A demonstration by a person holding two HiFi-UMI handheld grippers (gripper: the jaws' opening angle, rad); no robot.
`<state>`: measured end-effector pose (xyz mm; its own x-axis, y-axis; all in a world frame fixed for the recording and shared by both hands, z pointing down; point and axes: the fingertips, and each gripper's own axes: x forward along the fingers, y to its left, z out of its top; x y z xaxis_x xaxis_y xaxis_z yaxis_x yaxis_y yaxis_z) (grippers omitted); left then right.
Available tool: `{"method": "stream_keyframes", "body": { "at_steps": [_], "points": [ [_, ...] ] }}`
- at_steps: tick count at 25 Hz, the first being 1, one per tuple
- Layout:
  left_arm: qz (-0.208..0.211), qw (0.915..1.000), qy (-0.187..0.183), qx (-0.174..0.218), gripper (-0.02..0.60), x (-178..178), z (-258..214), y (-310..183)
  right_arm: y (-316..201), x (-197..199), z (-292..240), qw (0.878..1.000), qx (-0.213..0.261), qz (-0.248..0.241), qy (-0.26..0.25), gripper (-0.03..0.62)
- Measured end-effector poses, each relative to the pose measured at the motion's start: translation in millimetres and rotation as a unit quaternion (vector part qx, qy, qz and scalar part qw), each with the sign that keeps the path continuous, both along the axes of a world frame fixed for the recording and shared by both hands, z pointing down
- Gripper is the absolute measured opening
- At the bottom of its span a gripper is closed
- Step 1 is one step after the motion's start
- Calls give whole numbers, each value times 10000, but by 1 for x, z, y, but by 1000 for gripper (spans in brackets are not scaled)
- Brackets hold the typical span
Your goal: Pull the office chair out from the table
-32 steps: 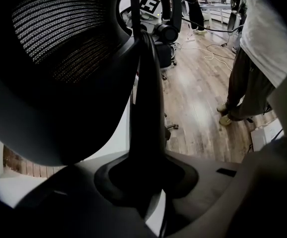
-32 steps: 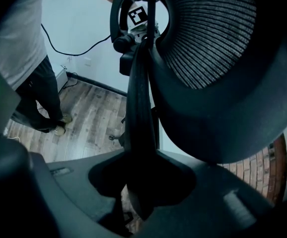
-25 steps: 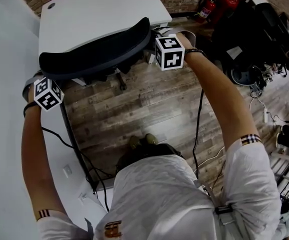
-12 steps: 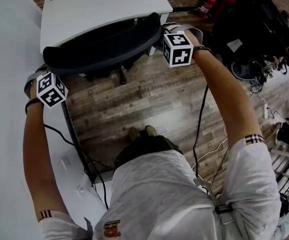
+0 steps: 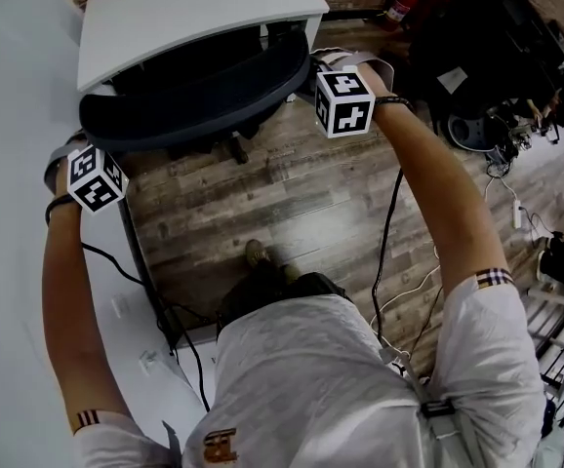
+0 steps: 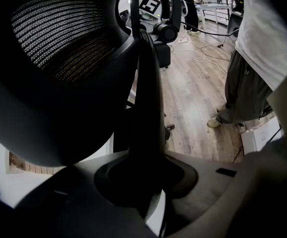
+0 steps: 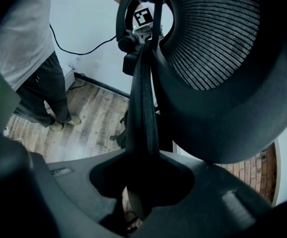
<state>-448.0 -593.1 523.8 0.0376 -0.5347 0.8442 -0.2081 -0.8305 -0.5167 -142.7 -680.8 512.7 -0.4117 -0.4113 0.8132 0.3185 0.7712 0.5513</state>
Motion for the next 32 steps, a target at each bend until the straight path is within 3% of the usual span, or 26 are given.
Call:
{"method": "stream_keyframes", "body": {
  "at_steps": [28, 32],
  "points": [
    [-126, 9998, -156, 94, 86, 51, -3, 167, 174, 53, 0, 9998, 100, -179, -58, 83],
    [-171, 9998, -67, -89, 86, 58, 7, 202, 204, 62, -1, 9998, 77, -182, -73, 83]
  ]
}}
